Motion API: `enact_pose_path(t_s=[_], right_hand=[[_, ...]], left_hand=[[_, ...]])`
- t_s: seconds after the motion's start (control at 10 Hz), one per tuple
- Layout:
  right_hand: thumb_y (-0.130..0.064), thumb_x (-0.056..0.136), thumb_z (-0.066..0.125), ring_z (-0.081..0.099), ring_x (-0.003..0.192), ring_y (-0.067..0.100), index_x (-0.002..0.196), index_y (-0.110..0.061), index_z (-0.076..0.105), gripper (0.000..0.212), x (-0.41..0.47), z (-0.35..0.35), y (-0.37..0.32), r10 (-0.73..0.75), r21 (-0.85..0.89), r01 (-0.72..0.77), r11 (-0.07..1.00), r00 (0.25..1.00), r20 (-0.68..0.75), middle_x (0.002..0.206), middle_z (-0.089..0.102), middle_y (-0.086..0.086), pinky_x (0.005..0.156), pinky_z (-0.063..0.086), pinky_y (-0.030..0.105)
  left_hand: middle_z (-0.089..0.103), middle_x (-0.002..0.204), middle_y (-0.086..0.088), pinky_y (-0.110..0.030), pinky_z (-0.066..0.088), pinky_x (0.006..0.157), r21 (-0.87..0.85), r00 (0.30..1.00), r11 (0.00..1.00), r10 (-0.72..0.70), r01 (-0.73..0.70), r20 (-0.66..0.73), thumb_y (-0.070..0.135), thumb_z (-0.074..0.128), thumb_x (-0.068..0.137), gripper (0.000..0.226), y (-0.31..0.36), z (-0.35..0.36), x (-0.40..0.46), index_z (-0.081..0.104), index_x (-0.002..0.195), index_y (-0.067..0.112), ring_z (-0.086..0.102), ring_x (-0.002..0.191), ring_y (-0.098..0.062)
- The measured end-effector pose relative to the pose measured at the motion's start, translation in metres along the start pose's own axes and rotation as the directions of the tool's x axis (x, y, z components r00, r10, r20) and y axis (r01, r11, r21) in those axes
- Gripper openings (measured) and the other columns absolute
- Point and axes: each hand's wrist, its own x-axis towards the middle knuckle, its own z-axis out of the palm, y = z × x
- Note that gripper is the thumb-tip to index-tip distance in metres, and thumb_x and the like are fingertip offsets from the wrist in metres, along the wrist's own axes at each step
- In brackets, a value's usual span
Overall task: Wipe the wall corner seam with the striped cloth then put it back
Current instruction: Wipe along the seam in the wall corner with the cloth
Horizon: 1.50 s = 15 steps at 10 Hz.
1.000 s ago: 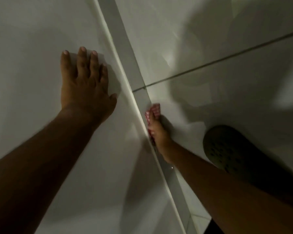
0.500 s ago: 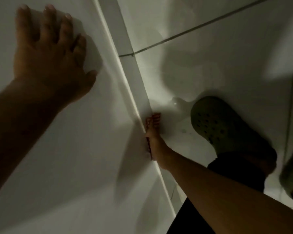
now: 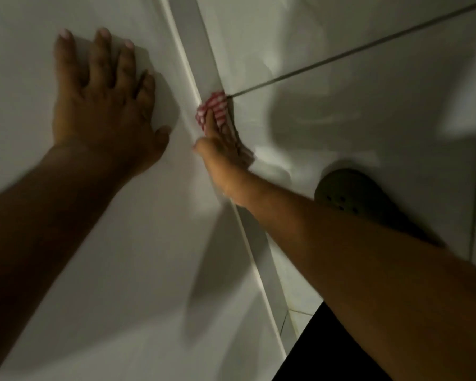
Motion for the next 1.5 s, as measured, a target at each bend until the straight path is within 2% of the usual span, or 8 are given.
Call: enact_pose_path(t_s=[0.2, 0.4, 0.7, 0.9, 1.1, 1.2, 1.3, 1.5], right_hand=[[-0.076, 0.079, 0.040, -0.006, 0.154, 0.016, 0.151, -0.037, -0.018, 0.100, -0.069, 0.023, 0.061, 0.093, 0.046, -0.093, 0.995, 0.996, -0.009, 0.168, -0.010, -0.003, 0.116, -0.007, 0.033], [-0.090, 0.074, 0.011, -0.006, 0.153, 0.037, 0.153, -0.036, -0.010, 0.097, -0.015, 0.004, 0.018, 0.311, -0.110, -0.306, 0.946, 0.950, 0.036, 0.166, -0.010, 0.014, 0.117, -0.004, 0.062], [-0.094, 0.061, 0.005, -0.013, 0.152, 0.037, 0.151, -0.041, -0.010, 0.105, -0.016, 0.006, 0.023, 0.225, -0.110, -0.220, 0.969, 0.974, 0.034, 0.166, -0.018, 0.010, 0.119, -0.006, 0.060], [-0.085, 0.081, 0.017, -0.002, 0.153, 0.038, 0.155, -0.037, -0.003, 0.090, -0.031, 0.008, 0.031, 0.359, -0.168, -0.350, 0.922, 0.933, 0.027, 0.167, -0.009, 0.010, 0.120, 0.000, 0.060], [-0.092, 0.070, 0.015, -0.007, 0.154, 0.021, 0.154, -0.039, 0.000, 0.101, 0.040, -0.018, -0.029, 0.062, -0.046, -0.060, 0.997, 0.998, 0.022, 0.168, -0.010, 0.002, 0.123, -0.001, 0.052], [-0.075, 0.089, 0.025, -0.004, 0.155, 0.016, 0.154, -0.040, 0.002, 0.077, 0.009, -0.008, -0.002, 0.006, -0.113, -0.013, 0.993, 0.998, -0.059, 0.168, -0.009, -0.002, 0.124, 0.003, 0.044], [-0.086, 0.073, 0.014, 0.002, 0.154, 0.017, 0.149, -0.048, -0.001, 0.087, 0.003, -0.006, 0.003, 0.153, -0.031, -0.153, 0.988, 0.988, -0.013, 0.168, -0.003, -0.005, 0.123, 0.002, 0.049], [-0.087, 0.074, 0.021, -0.004, 0.154, 0.014, 0.155, -0.036, 0.004, 0.097, 0.056, -0.036, -0.039, -0.133, 0.129, 0.126, 0.984, 0.990, 0.045, 0.168, -0.001, -0.008, 0.122, -0.007, 0.041]], left_hand=[[-0.005, 0.169, -0.015, -0.056, 0.003, 0.123, -0.123, 1.000, 0.992, -0.023, 0.023, 0.004, 0.059, 0.035, 0.095, 0.082, 0.003, 0.001, -0.002, 0.005, 0.162, 0.020, -0.004, 0.154, -0.040], [-0.011, 0.168, -0.015, -0.063, 0.001, 0.122, -0.028, 0.994, 1.000, -0.001, 0.004, 0.107, 0.062, 0.021, 0.094, 0.081, 0.005, -0.008, 0.001, 0.003, 0.162, 0.023, -0.014, 0.154, -0.040], [-0.001, 0.169, -0.014, -0.071, 0.003, 0.118, 0.103, 0.992, 0.993, 0.052, -0.064, 0.119, 0.069, 0.013, 0.089, 0.084, -0.008, -0.018, 0.027, 0.008, 0.161, 0.025, -0.007, 0.154, -0.042], [-0.003, 0.169, -0.011, -0.075, -0.003, 0.113, 0.166, 0.996, 0.984, 0.055, -0.066, 0.073, 0.076, 0.004, 0.084, 0.089, -0.010, -0.012, 0.039, 0.003, 0.160, 0.028, -0.009, 0.154, -0.041], [0.003, 0.169, -0.010, -0.074, -0.002, 0.114, 0.202, 0.997, 0.977, 0.052, -0.061, 0.051, 0.081, 0.006, 0.081, 0.094, -0.012, -0.007, 0.052, 0.009, 0.160, 0.030, -0.004, 0.155, -0.040], [0.001, 0.169, -0.010, -0.072, -0.003, 0.115, 0.191, 0.999, 0.981, 0.039, -0.044, 0.029, 0.081, 0.007, 0.081, 0.095, -0.033, -0.016, 0.062, 0.009, 0.160, 0.029, -0.005, 0.155, -0.038], [0.001, 0.169, -0.011, -0.071, -0.003, 0.116, 0.197, 0.998, 0.979, 0.053, -0.060, 0.042, 0.080, 0.005, 0.081, 0.095, -0.048, -0.026, 0.061, 0.007, 0.160, 0.027, -0.004, 0.155, -0.038], [0.008, 0.168, -0.014, -0.069, 0.001, 0.117, 0.211, 0.997, 0.976, 0.052, -0.063, 0.054, 0.080, 0.008, 0.079, 0.098, -0.056, -0.035, 0.054, 0.014, 0.160, 0.025, 0.002, 0.155, -0.040]])
